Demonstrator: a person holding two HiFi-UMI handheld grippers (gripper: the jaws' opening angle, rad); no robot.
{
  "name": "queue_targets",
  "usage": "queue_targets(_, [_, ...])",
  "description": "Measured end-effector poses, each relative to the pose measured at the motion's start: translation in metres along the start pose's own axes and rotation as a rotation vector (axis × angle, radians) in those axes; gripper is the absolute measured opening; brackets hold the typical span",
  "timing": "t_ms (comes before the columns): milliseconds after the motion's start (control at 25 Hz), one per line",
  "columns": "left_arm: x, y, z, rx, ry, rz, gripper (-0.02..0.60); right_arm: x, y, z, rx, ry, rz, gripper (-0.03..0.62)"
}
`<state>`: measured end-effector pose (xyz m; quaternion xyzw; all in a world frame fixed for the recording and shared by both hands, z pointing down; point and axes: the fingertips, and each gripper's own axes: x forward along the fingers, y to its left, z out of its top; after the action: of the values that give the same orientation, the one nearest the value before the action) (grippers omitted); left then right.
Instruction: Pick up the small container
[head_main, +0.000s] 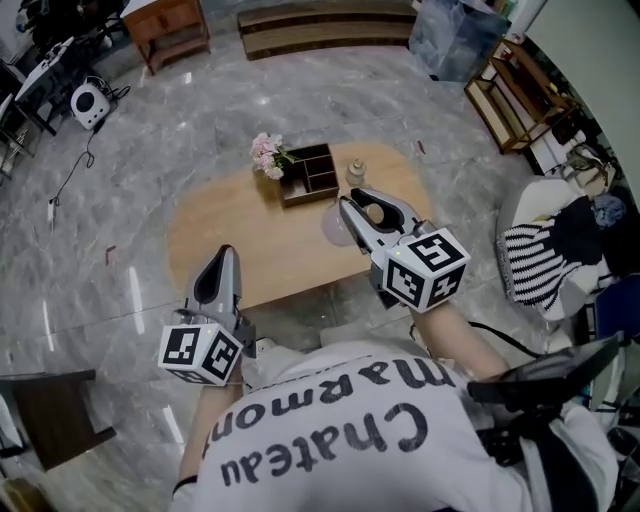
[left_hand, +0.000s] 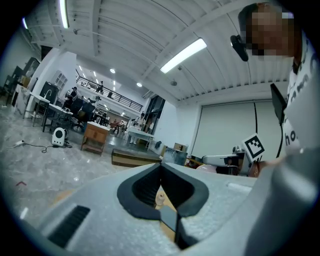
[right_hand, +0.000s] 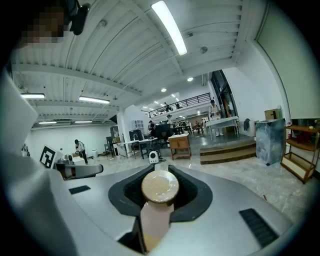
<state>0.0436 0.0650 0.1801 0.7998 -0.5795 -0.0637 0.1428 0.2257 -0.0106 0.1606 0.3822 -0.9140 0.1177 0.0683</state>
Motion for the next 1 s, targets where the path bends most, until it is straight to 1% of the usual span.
queue_targets(200, [0.005,-0.013,-0.007,-0.001,0.013,0.005,0.014,-0.008,-0.012,-0.008,0.011,0.013,0.003,0.087])
queue_targets(480, [0.005,-0.026,-0.014,0.008,0.025,0.010,0.014,-0.013,-0.022,-0.009,0.013,0.009,0.012,0.087])
queue_targets(1000, [0.003,-0.041,-0.014,0.031,0.014,0.019,0.014,-0.020,-0.029,-0.012,0.009,0.008,0.031,0.087])
